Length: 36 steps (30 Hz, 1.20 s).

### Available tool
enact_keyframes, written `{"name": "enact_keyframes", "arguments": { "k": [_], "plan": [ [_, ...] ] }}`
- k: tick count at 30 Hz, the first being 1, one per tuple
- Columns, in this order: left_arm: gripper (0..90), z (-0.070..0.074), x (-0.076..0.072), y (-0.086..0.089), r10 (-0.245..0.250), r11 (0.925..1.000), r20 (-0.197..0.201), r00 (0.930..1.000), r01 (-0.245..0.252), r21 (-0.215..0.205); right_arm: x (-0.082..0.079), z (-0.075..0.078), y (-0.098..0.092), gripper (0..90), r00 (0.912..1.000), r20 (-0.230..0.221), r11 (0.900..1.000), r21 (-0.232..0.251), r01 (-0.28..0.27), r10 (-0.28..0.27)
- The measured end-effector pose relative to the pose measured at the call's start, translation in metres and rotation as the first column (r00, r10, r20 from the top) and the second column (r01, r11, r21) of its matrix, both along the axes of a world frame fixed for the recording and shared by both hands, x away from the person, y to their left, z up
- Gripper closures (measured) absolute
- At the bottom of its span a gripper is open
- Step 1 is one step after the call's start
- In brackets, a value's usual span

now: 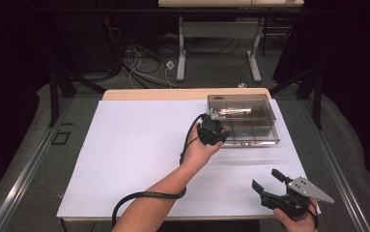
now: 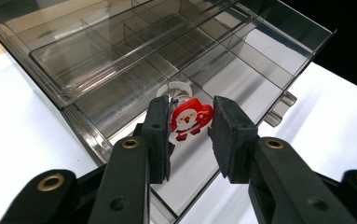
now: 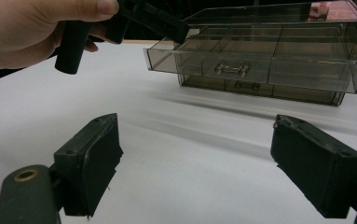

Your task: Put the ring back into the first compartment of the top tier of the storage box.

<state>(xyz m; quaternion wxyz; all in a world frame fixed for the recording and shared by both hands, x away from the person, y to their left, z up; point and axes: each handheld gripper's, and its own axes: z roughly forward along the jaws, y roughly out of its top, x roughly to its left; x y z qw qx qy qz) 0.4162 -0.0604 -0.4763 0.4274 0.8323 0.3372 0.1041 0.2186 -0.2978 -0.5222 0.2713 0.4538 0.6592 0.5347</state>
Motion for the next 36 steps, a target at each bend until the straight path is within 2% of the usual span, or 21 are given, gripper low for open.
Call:
{"name": "enact_keyframes", "arguments": {
  "k": [13, 18, 21, 27, 29, 30, 33, 36],
  "plan": [
    [45.0, 0.004, 0.0, 0.001, 0.0, 0.9995, 0.033, 0.9995, 0.001, -0.03, 0.0, 0.0, 0.0, 15.2, 1.0, 0.005, 1.0, 0.0, -0.001, 0.001],
    [41.4, 0.007, 0.0, 0.001, 0.003, 0.9988, 0.036, 0.9994, -0.001, -0.049, 0.001, -0.001, 0.0, 15.2, 1.0, 0.004, 1.0, 0.002, 0.002, -0.002],
    [39.5, 0.009, 0.0, 0.002, 0.001, 0.9989, 0.033, 0.9995, 0.001, -0.046, 0.001, -0.001, 0.0, 15.2, 1.0, -0.006, 1.0, 0.006, 0.007, -0.006],
    [36.1, 0.015, 0.0, 0.003, -0.002, 0.9988, 0.069, 0.9976, 0.005, -0.049, 0.002, -0.002, -0.002, 15.2, 1.0, 0.0, 1.0, 0.01, 0.003, -0.003],
    [36.1, 0.017, -0.001, 0.004, -0.003, 0.9981, 0.061, 0.9982, 0.007, -0.061, 0.002, -0.002, -0.002, 15.2, 1.0, 0.001, 1.0, 0.009, 0.003, -0.003],
    [36.1, 0.018, 0.0, 0.005, -0.011, 0.9985, 0.042, 0.9991, 0.013, -0.054, 0.002, -0.002, -0.002, 15.2, 1.0, 0.001, 1.0, 0.01, 0.004, -0.004],
    [36.0, 0.023, -0.002, 0.006, 0.0, 0.999, 0.077, 0.9971, 0.003, -0.045, 0.002, -0.002, -0.002, 15.2, 1.0, 0.001, 1.0, 0.008, 0.003, -0.003],
    [34.9, 0.028, -0.004, 0.01, -0.011, 0.9993, 0.112, 0.9937, 0.015, -0.034, 0.002, -0.002, -0.002, 15.2, 1.0, -0.001, 1.0, 0.006, 0.005, -0.005]
  ]
}}
